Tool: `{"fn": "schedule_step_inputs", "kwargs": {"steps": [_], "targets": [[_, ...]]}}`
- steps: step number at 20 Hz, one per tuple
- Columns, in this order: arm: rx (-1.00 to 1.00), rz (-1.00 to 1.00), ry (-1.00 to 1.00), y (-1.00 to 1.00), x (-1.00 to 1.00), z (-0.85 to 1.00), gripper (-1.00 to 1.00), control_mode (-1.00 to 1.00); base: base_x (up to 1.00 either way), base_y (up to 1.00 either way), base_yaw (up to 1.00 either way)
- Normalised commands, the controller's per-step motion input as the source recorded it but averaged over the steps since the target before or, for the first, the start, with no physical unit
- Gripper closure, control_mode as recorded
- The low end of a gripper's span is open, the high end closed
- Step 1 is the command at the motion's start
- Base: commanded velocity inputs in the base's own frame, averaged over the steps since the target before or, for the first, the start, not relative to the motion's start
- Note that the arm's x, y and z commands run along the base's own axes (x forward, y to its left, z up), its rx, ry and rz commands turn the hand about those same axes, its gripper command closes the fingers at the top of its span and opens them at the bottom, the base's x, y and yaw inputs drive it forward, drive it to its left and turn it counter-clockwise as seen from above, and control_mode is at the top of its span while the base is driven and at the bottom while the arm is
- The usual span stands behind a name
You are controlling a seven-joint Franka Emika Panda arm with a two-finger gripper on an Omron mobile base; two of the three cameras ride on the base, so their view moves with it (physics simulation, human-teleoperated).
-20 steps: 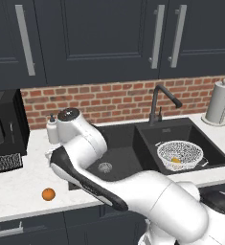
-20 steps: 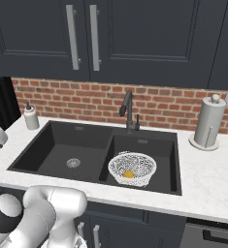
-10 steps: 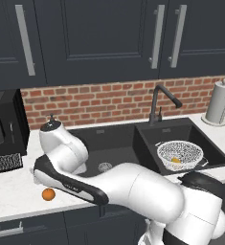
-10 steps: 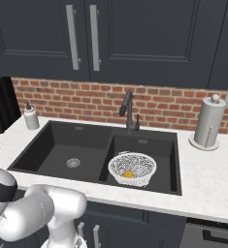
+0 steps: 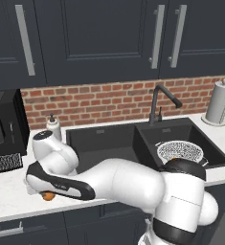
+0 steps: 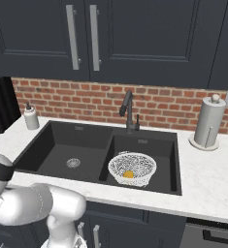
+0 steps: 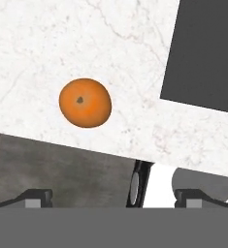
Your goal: Put the colander in the sink, put the tangerine, mango, kiwi in the colander, and turn on the sink faucet and pour water over the colander.
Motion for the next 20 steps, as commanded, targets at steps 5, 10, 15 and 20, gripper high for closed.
{"fn": "schedule_step_inputs", "kwargs": {"steps": [5, 10, 15, 20], "targets": [[0.0, 0.05, 0.01, 0.11, 0.1, -0.32, -1.0, -1.0, 0.0, 0.0, 0.0], [0.0, 0.06, 0.0, 0.08, 0.21, -0.2, -1.0, -1.0, 0.0, 0.0, 0.0], [0.0, 0.09, 0.0, 0.13, 0.28, -0.22, -1.0, -1.0, 0.0, 0.0, 0.0], [0.0, 0.1, 0.0, 0.21, 0.16, -0.31, -1.0, -1.0, 0.0, 0.0, 0.0]]}}
